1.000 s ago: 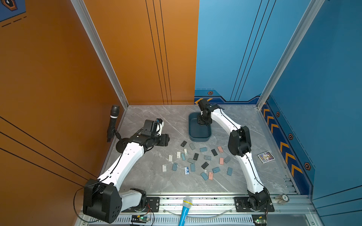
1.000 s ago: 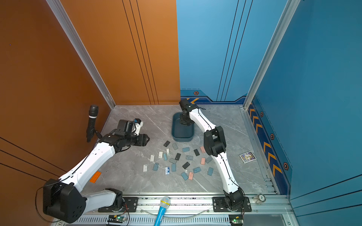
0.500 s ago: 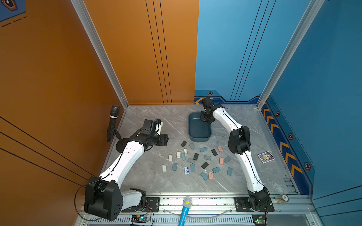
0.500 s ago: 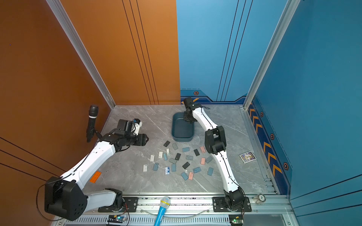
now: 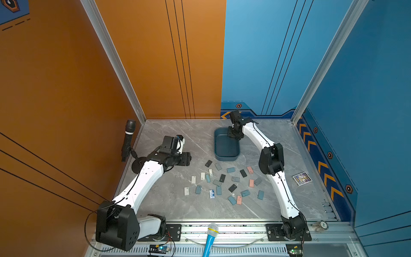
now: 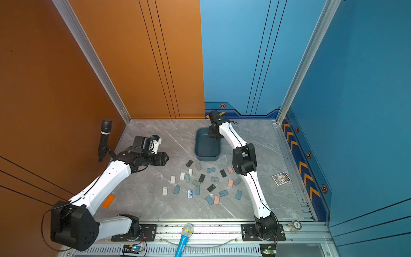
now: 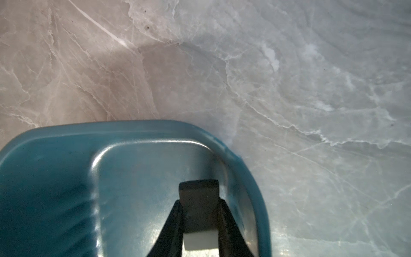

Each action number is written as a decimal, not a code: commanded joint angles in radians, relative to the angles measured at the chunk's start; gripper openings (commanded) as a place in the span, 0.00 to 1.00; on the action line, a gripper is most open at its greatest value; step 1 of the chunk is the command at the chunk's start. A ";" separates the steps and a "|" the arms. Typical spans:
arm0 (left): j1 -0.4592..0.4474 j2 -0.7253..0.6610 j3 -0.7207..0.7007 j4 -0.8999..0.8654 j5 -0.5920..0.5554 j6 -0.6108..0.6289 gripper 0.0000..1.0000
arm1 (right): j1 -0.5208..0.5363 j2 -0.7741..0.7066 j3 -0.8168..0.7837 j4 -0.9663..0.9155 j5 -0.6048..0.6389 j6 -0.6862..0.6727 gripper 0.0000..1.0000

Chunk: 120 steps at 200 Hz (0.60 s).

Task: Put the eraser in the storage box
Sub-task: Place the eraser in the storage box.

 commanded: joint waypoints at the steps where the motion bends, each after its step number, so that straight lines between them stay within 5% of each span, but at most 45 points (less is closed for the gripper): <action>1: 0.006 -0.006 0.011 0.004 0.015 -0.005 0.70 | 0.000 0.031 0.037 0.009 -0.007 0.015 0.28; 120: 0.006 -0.023 0.009 0.003 0.013 -0.005 0.70 | 0.002 -0.048 0.049 0.024 -0.066 0.027 0.38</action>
